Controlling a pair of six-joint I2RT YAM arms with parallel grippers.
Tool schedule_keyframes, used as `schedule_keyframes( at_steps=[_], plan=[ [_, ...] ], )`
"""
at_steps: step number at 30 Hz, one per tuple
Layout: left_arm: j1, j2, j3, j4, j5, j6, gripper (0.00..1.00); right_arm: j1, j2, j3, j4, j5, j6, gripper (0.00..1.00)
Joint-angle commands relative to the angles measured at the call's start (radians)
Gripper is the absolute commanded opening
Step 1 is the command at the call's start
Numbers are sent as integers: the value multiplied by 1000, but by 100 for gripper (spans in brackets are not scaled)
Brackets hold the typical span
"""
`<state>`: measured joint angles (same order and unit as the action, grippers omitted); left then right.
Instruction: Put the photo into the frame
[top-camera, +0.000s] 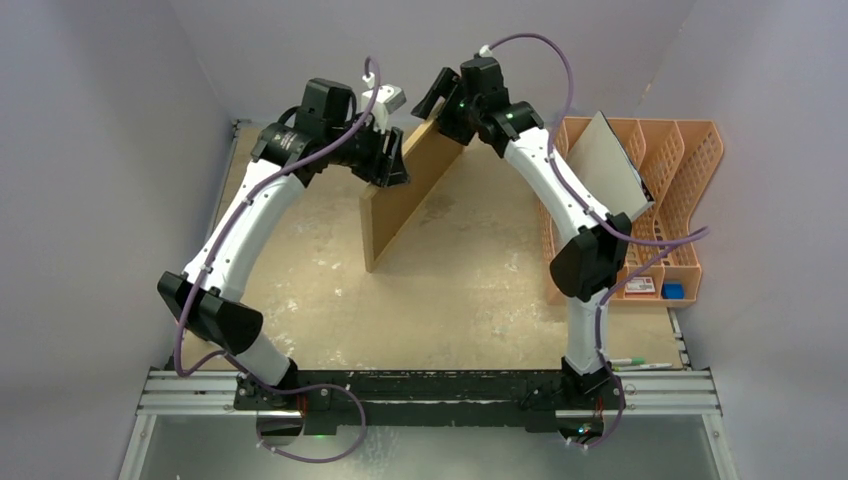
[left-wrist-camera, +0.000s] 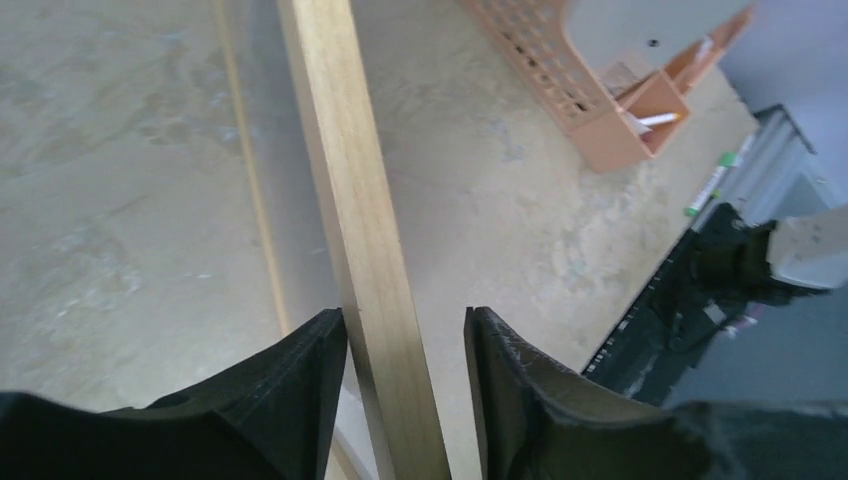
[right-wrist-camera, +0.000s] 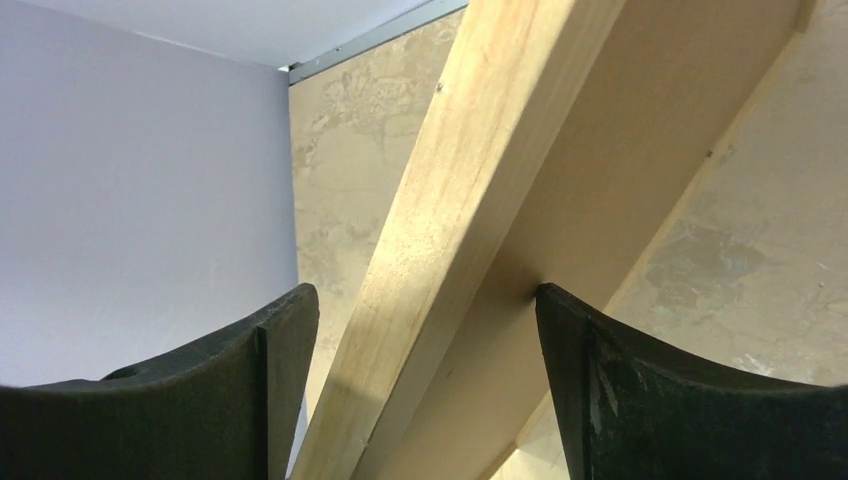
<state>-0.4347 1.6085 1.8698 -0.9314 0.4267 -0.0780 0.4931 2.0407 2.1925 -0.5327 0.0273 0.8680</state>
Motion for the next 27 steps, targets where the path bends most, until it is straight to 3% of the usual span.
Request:
schedule_keyframes(
  at_steps=[1, 5, 8, 12, 21, 24, 27],
  plan=[
    [-6, -43, -17, 81, 228, 37, 57, -32, -72, -34, -16, -35, 7, 78],
    [-6, -98, -63, 182, 292, 12, 75, -44, -125, -100, -5, -66, 12, 74],
    [-6, -131, -83, 259, 304, -30, 80, -61, -187, -191, 38, -100, 16, 69],
    [-6, -137, -90, 325, 267, -117, 80, -102, -253, -302, 95, -190, -14, 60],
    [7, -145, -260, 362, -128, -310, 79, -180, -463, -694, 316, -299, -161, 49],
    [61, -138, -353, 351, -209, -376, 78, -198, -510, -819, 410, -373, -217, 47],
    [164, -129, -460, 357, -190, -438, 76, -203, -497, -859, 449, -468, -273, 45]
  ],
)
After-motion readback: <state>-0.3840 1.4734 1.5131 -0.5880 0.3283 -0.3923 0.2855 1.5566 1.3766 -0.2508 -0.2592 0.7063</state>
